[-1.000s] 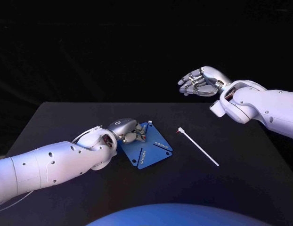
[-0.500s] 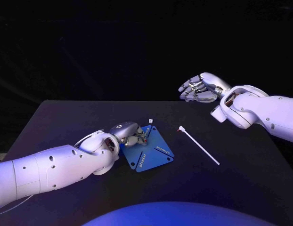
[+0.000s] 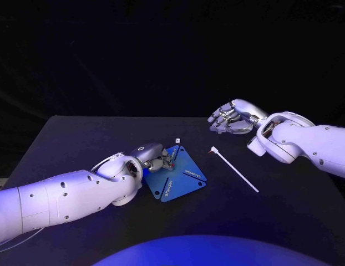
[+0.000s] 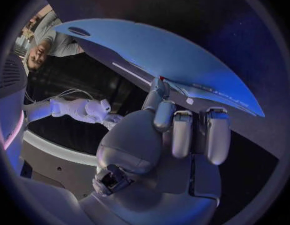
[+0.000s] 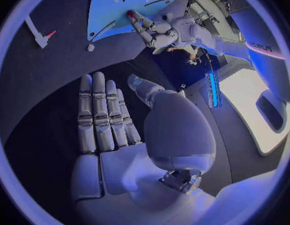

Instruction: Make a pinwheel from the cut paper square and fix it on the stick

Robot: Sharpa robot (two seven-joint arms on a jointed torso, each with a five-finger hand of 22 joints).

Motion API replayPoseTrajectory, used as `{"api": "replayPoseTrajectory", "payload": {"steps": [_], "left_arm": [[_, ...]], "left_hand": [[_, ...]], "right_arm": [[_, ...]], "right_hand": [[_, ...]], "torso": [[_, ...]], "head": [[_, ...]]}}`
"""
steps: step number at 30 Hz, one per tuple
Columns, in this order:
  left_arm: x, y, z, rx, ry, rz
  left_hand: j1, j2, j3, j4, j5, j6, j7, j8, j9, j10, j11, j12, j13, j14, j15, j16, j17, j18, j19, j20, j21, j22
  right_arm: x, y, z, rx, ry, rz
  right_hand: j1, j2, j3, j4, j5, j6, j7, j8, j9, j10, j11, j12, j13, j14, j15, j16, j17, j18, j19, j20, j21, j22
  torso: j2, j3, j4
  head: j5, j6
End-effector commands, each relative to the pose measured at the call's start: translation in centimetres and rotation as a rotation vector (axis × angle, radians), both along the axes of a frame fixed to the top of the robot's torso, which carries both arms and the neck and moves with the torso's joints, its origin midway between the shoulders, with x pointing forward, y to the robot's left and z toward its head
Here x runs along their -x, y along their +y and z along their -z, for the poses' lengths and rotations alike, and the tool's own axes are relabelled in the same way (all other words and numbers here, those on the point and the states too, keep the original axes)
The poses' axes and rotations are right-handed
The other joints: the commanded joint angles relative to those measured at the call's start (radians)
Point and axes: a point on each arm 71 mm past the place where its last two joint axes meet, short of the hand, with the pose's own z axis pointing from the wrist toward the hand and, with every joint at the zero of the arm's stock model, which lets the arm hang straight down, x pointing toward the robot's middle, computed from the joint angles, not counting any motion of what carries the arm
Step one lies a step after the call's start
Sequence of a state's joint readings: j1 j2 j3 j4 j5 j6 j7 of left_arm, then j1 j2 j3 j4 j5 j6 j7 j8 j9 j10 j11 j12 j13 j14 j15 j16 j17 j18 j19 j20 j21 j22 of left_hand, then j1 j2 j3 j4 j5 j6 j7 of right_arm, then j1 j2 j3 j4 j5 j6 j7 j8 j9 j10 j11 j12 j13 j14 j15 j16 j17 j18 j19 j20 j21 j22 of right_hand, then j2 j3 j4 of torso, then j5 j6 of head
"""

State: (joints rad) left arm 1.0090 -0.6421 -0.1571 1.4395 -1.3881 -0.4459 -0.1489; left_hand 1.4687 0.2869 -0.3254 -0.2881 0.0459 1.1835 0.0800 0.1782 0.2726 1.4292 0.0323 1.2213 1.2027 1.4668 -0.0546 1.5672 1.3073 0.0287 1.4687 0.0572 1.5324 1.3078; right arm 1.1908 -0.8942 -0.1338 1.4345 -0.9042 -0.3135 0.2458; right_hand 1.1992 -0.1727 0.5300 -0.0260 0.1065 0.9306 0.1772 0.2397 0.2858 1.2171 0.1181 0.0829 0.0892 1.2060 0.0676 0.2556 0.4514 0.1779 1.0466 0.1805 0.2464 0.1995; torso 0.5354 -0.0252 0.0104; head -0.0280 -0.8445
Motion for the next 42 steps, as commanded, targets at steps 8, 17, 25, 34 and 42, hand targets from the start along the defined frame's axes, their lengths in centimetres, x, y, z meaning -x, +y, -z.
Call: {"api": "replayPoseTrajectory", "payload": {"steps": [8,17,25,34,42], "left_arm": [[0.0,-0.7,0.5,-0.011,0.081,-0.046],[0.1,-1.4,0.6,0.000,0.114,-0.046],[0.1,-1.8,0.6,0.003,0.124,-0.046],[0.1,-1.5,0.3,0.047,0.097,-0.049],[0.1,-0.7,-0.6,0.137,0.043,-0.044]], "left_hand": [[-0.004,-0.003,0.003,0.001,0.003,0.018,-0.018,0.004,0.000,0.113,-0.040,0.314,0.317,0.104,-0.007,0.004,0.263,-0.009,0.052,-0.007,0.000,0.175],[-0.019,-0.004,0.000,0.002,0.002,0.018,-0.024,0.004,0.002,0.107,-0.045,0.305,0.304,0.104,-0.011,0.004,0.263,-0.009,0.052,-0.009,0.000,0.174],[-0.040,-0.011,-0.013,0.003,0.002,0.014,-0.029,0.000,0.002,0.102,-0.050,0.297,0.293,0.104,-0.016,0.004,0.263,-0.008,0.050,-0.014,-0.001,0.172],[-0.095,-0.058,-0.072,0.008,0.005,-0.053,-0.002,-0.041,-0.012,0.079,-0.032,0.264,0.250,0.104,-0.001,0.004,0.263,-0.005,0.041,-0.005,-0.009,0.157],[-0.153,-0.093,-0.124,0.029,0.036,-0.099,0.017,-0.059,-0.017,0.041,-0.017,0.214,0.189,0.104,0.014,0.004,0.263,0.005,0.013,0.012,-0.032,0.113]], "right_arm": [[1.4,0.7,2.0,0.044,0.064,-0.015],[2.0,0.8,3.1,0.070,0.087,0.009],[2.6,1.1,4.4,0.095,0.119,0.017],[2.8,1.2,4.9,0.109,0.133,0.024],[2.9,1.1,5.1,0.116,0.135,0.028]], "right_hand": [[-0.001,-0.007,-0.006,0.003,-0.004,0.007,0.001,0.003,0.001,0.008,-0.002,-0.002,0.001,0.006,-0.002,-0.001,0.002,0.006,0.005,0.001,0.003,-0.002],[-0.012,-0.017,-0.016,0.009,-0.008,0.011,-0.002,0.003,0.005,0.022,-0.005,0.000,0.007,0.013,-0.005,0.001,0.013,0.006,0.012,-0.001,0.002,-0.006],[-0.014,-0.018,-0.018,0.010,-0.008,0.012,-0.003,0.003,0.006,0.027,-0.007,0.001,0.010,0.017,-0.007,0.004,0.018,0.006,0.016,-0.002,0.002,-0.007],[-0.015,-0.022,-0.020,0.010,-0.009,0.010,-0.003,0.002,0.006,0.025,-0.006,-0.001,0.011,0.014,-0.006,0.003,0.021,0.006,0.017,-0.003,0.001,-0.009],[-0.015,-0.023,-0.021,0.010,-0.009,0.009,-0.002,0.001,0.006,0.022,-0.005,-0.004,0.011,0.009,-0.005,0.000,0.023,0.005,0.015,-0.002,-0.001,-0.011]], "torso": [[-0.001,0.0004,-0.0002],[0.000,0.0009,0.0001],[0.000,0.0024,0.0018],[0.000,0.0009,0.0036],[0.000,0.0003,0.0055]], "head": [[-0.003,-0.003],[-0.005,-0.007],[-0.007,-0.009],[-0.009,-0.009],[-0.014,-0.006]]}}
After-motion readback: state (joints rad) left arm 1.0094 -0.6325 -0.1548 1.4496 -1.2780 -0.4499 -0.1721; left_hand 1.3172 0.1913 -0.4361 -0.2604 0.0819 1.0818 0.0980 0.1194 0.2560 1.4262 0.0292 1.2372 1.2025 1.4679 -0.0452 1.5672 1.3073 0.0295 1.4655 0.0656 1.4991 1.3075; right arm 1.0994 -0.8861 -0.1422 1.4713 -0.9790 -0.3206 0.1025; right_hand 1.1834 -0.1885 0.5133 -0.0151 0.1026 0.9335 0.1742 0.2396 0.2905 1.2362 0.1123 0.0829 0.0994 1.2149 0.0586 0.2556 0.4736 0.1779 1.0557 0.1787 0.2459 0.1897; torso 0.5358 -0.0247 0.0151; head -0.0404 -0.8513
